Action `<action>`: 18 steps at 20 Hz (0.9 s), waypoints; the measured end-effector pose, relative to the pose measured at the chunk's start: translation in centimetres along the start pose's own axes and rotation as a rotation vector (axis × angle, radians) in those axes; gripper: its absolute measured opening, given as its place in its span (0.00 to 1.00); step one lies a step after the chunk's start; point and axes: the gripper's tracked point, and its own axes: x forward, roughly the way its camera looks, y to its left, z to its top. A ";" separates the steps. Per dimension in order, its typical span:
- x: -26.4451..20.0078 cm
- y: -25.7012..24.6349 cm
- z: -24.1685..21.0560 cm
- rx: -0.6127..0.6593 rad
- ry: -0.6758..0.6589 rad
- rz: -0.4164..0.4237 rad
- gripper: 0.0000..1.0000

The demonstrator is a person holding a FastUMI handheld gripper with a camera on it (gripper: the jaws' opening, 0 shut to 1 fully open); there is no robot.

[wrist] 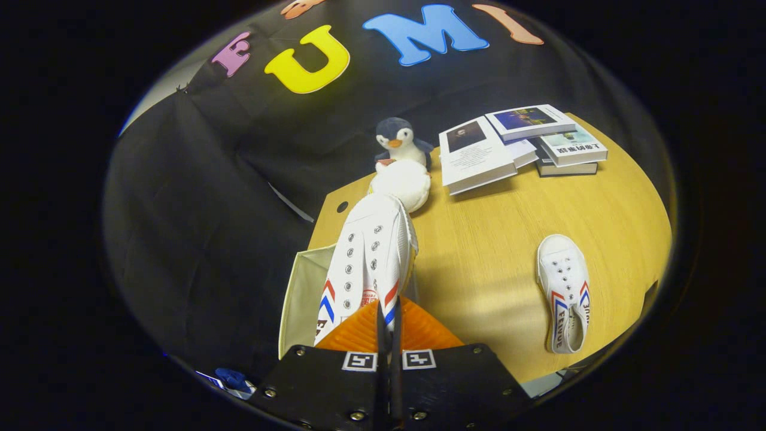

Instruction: Open the storage box then place both shoes into the box .Put the left shoe in first, then the right shoe, with the right side of both shoes facing outward in a uniform manner.

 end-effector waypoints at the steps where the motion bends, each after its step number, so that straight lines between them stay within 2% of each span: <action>1: 0.4 0.9 -0.2 -0.004 0.005 0.010 0.01; 4: 1.9 3.3 -1.0 -0.021 0.031 0.036 0.01; 14: 7.7 8.6 -5.2 -0.074 0.114 0.049 0.01; 18: 9.6 9.5 -6.9 -0.096 0.136 0.021 0.01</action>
